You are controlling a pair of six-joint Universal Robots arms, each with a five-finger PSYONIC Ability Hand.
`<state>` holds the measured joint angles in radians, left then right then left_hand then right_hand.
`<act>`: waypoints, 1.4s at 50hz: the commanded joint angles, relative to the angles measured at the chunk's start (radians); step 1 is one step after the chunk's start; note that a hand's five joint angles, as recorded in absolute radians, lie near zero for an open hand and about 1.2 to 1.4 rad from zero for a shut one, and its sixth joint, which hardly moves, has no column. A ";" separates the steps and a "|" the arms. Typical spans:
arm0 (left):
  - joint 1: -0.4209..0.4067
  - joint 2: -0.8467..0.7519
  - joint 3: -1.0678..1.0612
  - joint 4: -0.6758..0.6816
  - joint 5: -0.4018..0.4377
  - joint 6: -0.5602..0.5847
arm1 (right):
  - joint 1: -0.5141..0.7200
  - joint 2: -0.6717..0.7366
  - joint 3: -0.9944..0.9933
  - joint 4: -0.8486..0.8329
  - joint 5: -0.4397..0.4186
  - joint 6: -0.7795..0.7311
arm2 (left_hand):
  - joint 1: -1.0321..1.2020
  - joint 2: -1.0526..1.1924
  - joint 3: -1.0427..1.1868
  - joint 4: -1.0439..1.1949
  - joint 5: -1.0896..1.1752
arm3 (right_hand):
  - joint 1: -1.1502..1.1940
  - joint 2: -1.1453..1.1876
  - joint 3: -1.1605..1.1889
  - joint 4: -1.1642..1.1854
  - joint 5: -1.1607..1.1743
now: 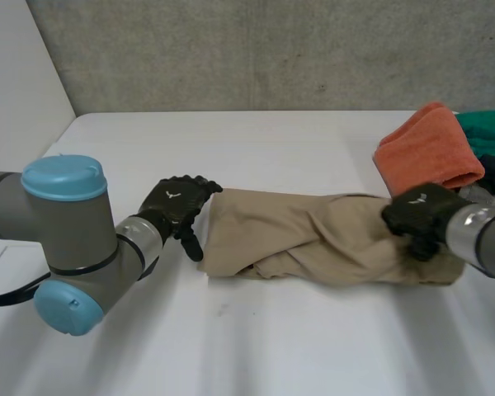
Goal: Fold the laundry.
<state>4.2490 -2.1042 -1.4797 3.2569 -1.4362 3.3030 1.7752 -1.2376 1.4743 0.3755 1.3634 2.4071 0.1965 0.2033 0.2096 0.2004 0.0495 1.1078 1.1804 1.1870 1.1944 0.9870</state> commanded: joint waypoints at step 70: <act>-0.204 -0.306 0.662 -0.187 -0.142 0.286 | 0.205 0.148 -0.284 -0.044 0.029 0.695 | -0.022 -0.029 -0.035 -0.026 -0.050 | -0.933 -1.006 -1.012 -1.020 -0.987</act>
<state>4.0396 -2.3155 -0.9027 3.1450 -1.5120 3.5363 1.9195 -1.1715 1.2711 0.2853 1.3926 3.0622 0.1965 0.2033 0.2096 0.2005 0.0495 0.2206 0.2037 0.2085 0.2118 0.0485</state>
